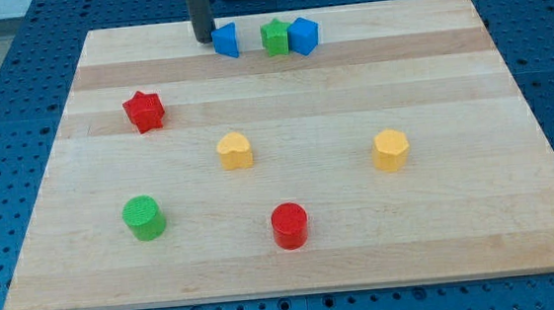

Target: Move the blue triangle to the left of the green star

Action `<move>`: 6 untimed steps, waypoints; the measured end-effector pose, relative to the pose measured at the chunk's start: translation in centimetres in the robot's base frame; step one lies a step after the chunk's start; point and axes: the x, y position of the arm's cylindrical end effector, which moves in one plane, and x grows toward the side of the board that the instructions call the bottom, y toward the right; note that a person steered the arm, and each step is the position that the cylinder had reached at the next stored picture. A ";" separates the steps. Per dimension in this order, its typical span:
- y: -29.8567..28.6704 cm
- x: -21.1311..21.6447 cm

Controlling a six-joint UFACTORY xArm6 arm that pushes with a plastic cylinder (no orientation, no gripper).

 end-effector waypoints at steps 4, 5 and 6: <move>3.8 0.0; 2.1 -0.2; -1.3 -0.2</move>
